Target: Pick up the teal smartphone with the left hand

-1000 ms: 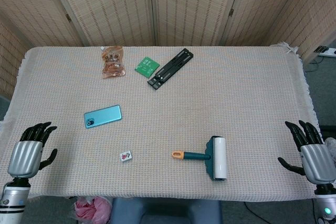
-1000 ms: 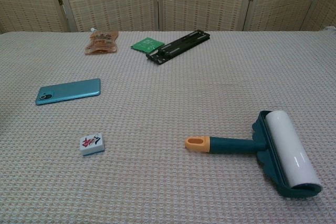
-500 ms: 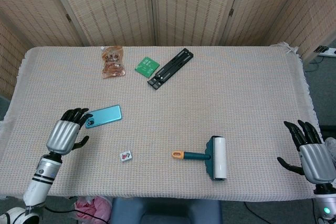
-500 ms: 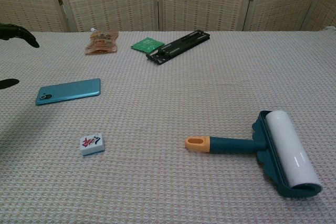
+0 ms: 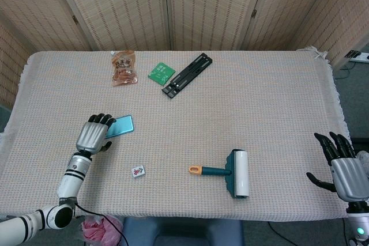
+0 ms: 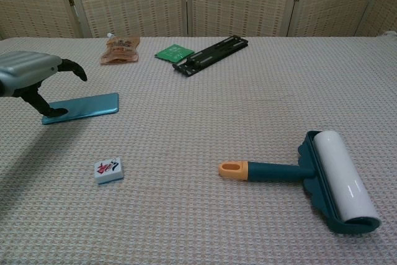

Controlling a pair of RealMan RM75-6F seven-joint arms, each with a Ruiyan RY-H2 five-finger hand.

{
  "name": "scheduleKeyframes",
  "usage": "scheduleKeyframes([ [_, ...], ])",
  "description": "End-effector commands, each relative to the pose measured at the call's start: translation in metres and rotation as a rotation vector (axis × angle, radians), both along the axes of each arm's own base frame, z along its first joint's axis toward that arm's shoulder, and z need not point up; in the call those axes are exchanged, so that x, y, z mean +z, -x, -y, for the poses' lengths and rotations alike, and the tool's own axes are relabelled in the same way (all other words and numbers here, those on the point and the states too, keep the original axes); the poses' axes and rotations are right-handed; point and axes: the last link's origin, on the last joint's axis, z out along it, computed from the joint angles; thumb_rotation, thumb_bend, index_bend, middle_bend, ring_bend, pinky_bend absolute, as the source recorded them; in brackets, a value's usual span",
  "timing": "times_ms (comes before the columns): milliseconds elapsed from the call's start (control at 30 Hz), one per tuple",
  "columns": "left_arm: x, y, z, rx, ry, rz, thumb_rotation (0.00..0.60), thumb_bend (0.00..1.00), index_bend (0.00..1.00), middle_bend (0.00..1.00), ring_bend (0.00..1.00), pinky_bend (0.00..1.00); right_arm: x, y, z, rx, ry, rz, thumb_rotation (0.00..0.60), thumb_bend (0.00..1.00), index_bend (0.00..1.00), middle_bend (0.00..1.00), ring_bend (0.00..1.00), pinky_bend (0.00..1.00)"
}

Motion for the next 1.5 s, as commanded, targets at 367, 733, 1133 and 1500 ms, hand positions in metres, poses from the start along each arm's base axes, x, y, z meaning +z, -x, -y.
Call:
scheduleKeyframes([
  [367,-0.023,-0.004,-0.026,0.146,0.044,-0.085,0.6,0.3,0.25,0.25,0.16,0.2,-0.001,0.002,0.003,-0.006,-0.006,0.004,0.6,0.1,0.02,0.15,0.02,0.06],
  [733,-0.032,-0.005,-0.031,0.208,0.067,-0.076,0.6,0.3,0.22,0.25,0.16,0.2,0.0,0.003,0.002,-0.012,-0.004,0.002,0.6,0.1,0.02,0.15,0.02,0.06],
  [1133,-0.039,-0.007,-0.035,0.225,0.065,-0.075,0.6,0.3,0.24,0.27,0.18,0.2,0.001,0.006,0.0,-0.021,-0.001,0.001,0.6,0.1,0.02,0.15,0.02,0.06],
  [1500,-0.042,-0.003,-0.04,0.242,0.055,-0.077,0.6,0.31,0.3,0.33,0.22,0.2,0.002,0.007,-0.001,-0.026,0.002,0.001,0.6,0.1,0.02,0.15,0.02,0.06],
])
